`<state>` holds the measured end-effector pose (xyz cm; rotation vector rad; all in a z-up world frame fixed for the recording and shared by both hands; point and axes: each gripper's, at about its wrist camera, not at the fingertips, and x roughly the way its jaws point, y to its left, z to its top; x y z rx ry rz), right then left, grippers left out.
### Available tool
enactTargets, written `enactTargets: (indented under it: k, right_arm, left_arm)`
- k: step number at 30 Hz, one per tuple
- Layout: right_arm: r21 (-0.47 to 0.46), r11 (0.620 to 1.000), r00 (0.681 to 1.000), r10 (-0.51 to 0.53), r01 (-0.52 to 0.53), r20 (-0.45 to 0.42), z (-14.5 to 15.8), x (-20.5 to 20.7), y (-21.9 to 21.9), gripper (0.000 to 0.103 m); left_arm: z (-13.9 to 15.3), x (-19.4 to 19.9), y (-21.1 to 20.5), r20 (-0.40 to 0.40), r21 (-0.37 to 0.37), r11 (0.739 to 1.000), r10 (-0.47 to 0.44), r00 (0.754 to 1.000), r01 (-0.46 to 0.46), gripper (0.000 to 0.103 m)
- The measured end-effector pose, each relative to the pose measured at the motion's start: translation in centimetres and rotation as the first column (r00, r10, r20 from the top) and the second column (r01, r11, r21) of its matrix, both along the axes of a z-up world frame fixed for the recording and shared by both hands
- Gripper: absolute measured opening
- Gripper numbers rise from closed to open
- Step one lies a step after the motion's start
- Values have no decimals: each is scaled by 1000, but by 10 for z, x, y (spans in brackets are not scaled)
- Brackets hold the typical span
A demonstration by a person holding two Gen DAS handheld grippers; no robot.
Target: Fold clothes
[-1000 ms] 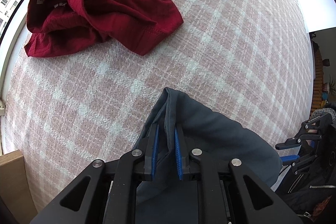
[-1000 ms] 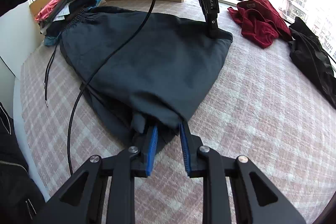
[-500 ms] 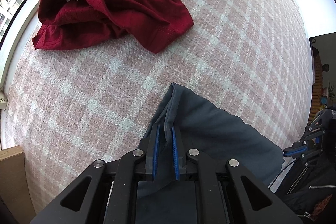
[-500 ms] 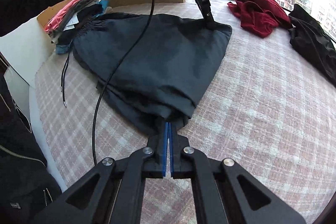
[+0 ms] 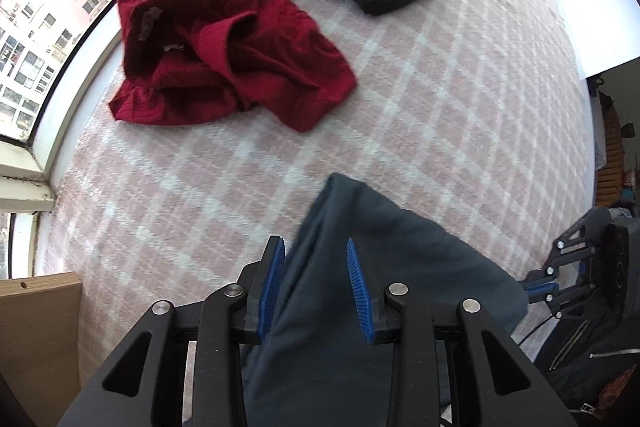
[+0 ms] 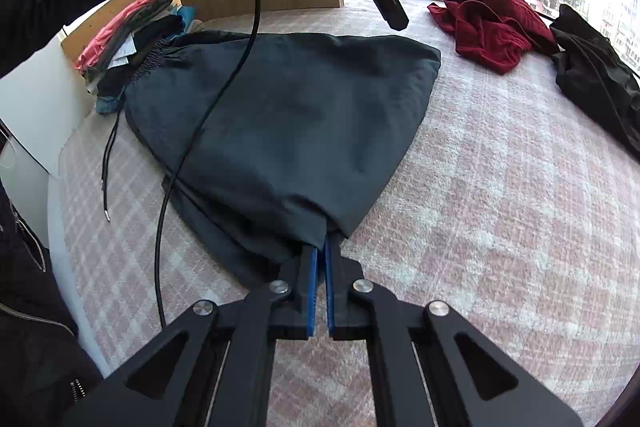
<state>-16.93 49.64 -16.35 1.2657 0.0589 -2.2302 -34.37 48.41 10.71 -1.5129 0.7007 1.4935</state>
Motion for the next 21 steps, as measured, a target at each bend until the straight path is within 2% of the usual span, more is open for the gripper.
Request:
enactTargets:
  k: [2, 5, 8, 9, 11, 12, 13, 15, 18, 19, 21]
  right_arm:
    - [-27, 999, 999, -35, 35, 9, 3, 1, 9, 3]
    - [-22, 999, 998, -41, 42, 52, -1, 2, 14, 6]
    - [46, 997, 998, -59, 58, 17, -5, 3, 10, 17]
    - [34, 998, 998, -59, 59, 11, -6, 2, 9, 22]
    - [9, 998, 998, -60, 60, 1, -9, -1, 9, 23]
    - [-6, 998, 998, -61, 61, -5, -10, -2, 9, 18]
    - [-28, 998, 998, -61, 61, -8, -9, -2, 8, 3]
    - [-73, 996, 998, -58, 55, -39, 0, 4, 4, 2]
    - [-139, 990, 995, -45, 33, -91, 20, 15, -2, 2]
    - [-137, 990, 995, -39, 26, -91, 22, 18, -4, 2]
    - [-130, 991, 996, -25, 13, -87, 25, 22, -7, 2]
  left_arm:
    - [-1, 32, 8, 43, 18, 997, -75, 996, 74, 34]
    - [-9, 81, 25, 50, -22, 976, -217, 975, 218, 44]
    - [-18, 104, 41, 58, -61, 955, -286, 956, 289, 49]
    - [-21, 106, 46, 65, -70, 952, -295, 953, 299, 49]
    - [-25, 102, 56, 84, -80, 952, -288, 954, 295, 49]
    - [-24, 98, 62, 81, -94, 952, -285, 955, 292, 49]
    - [-25, 91, 65, 69, -114, 951, -282, 957, 289, 50]
    - [-26, 70, 64, 49, -151, 954, -254, 966, 258, 50]
    - [-23, 44, 49, 61, -126, 976, -173, 983, 179, 54]
    - [-23, 38, 43, 44, -135, 977, -160, 986, 164, 53]
    - [-22, 29, 33, 58, -116, 981, -147, 987, 153, 55]
